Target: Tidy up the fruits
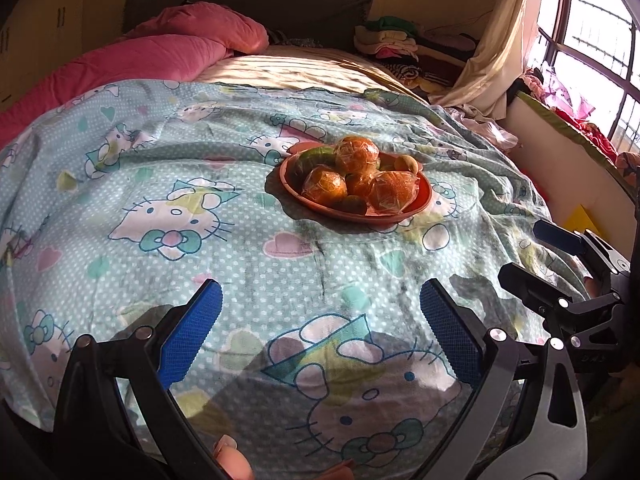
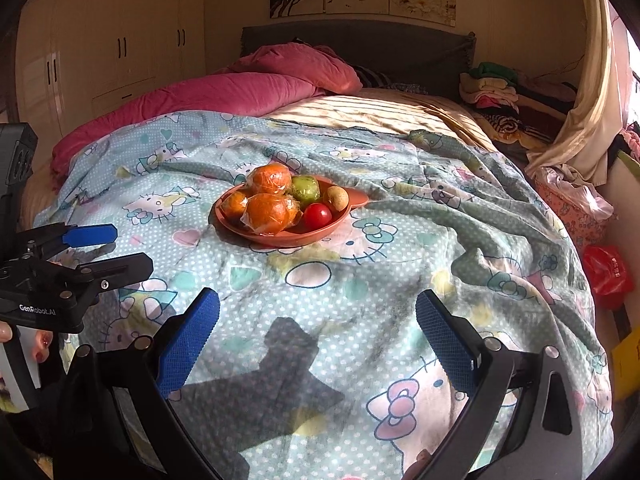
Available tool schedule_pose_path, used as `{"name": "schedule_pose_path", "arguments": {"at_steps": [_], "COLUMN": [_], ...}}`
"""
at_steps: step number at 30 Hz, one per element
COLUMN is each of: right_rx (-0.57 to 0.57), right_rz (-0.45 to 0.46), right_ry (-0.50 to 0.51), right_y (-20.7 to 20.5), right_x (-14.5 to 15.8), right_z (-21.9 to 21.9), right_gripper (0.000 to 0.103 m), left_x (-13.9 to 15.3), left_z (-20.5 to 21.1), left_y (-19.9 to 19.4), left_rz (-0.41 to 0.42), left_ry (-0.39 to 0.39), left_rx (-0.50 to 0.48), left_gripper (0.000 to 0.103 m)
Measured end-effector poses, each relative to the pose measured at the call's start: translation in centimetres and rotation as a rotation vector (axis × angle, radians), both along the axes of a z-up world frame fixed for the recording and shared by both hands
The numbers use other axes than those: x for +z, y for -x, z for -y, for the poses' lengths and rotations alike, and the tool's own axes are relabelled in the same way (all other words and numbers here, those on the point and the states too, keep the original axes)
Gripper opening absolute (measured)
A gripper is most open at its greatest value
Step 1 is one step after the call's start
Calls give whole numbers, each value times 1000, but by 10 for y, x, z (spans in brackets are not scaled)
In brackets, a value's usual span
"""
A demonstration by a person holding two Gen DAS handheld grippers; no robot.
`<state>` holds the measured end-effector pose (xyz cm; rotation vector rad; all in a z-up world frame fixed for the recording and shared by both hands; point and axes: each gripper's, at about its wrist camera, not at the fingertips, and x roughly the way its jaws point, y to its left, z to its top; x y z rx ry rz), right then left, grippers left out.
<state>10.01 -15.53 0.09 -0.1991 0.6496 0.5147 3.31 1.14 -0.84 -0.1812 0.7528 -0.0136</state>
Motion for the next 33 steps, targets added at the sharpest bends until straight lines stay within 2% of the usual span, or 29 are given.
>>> {"name": "schedule_pose_path", "arguments": {"at_steps": [33], "right_rx": [2], "right_rz": [-27], "right_ry": [7], "right_y": [-2], "right_x": [-6], "right_z": [-1], "right_gripper": [98], "left_x": [2], "left_z": [-1], "left_y": [1], "left_rz": [-6], "left_ry": [-16], "left_rx": [17], "left_gripper": [93]}}
